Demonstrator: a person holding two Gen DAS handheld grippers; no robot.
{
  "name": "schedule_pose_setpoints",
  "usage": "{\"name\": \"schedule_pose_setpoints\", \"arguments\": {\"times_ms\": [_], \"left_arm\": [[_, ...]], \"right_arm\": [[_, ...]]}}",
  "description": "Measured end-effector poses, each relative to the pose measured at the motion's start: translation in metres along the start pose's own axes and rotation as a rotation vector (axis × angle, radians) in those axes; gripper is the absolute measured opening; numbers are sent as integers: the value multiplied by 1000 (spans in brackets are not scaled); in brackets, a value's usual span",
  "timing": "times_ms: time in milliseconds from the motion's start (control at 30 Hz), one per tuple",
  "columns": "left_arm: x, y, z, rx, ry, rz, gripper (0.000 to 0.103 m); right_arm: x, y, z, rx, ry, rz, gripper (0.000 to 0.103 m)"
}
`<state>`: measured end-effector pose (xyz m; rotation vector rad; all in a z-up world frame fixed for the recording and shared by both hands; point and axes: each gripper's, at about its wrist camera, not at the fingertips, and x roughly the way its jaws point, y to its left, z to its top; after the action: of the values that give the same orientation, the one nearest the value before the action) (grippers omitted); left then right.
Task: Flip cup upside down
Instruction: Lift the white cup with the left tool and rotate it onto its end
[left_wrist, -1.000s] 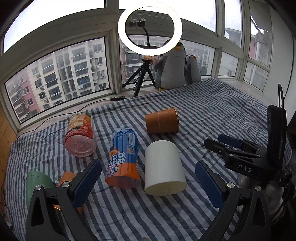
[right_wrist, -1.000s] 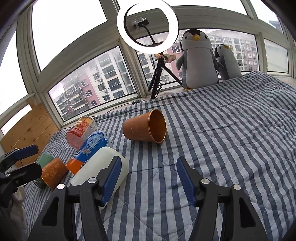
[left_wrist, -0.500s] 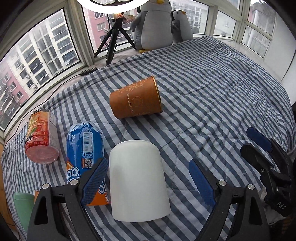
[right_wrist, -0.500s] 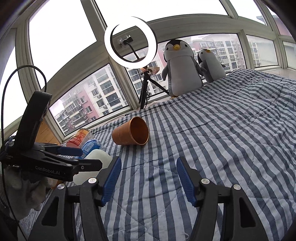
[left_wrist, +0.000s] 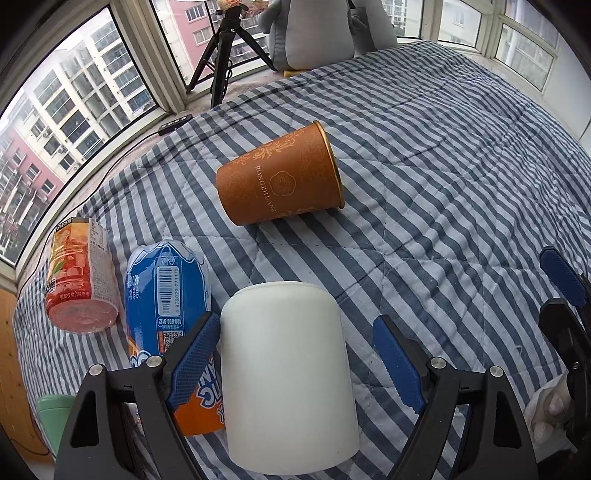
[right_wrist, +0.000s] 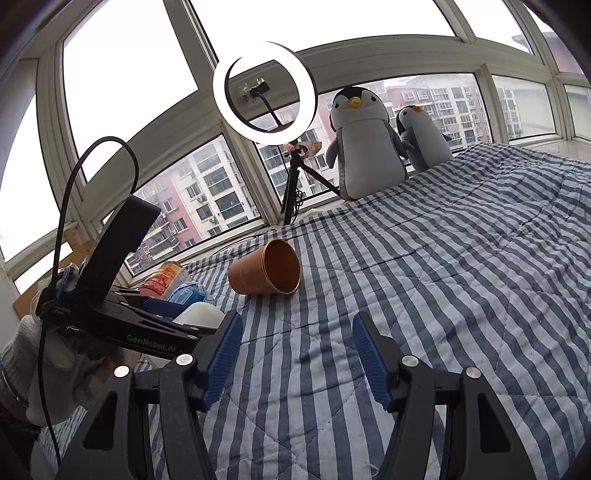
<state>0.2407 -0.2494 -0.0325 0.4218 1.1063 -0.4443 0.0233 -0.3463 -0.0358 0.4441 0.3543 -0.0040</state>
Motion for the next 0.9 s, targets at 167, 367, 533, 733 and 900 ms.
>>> {"name": "schedule_pose_setpoints", "arguments": {"times_ms": [167, 367, 533, 733, 900], "left_arm": [[9, 2, -1, 14, 38, 32, 87], [8, 0, -5, 20, 43, 54, 77], [3, -4, -13, 36, 59, 50, 77], [-6, -12, -28, 53, 78, 53, 77], [-20, -16, -55, 65, 64, 63, 77]], "right_arm": [[3, 4, -1, -21, 14, -6, 58], [3, 1, -1, -9, 14, -10, 58], [2, 1, -1, -14, 10, -17, 58], [1, 2, -2, -22, 6, -23, 58], [0, 5, -2, -35, 2, -24, 58]]}}
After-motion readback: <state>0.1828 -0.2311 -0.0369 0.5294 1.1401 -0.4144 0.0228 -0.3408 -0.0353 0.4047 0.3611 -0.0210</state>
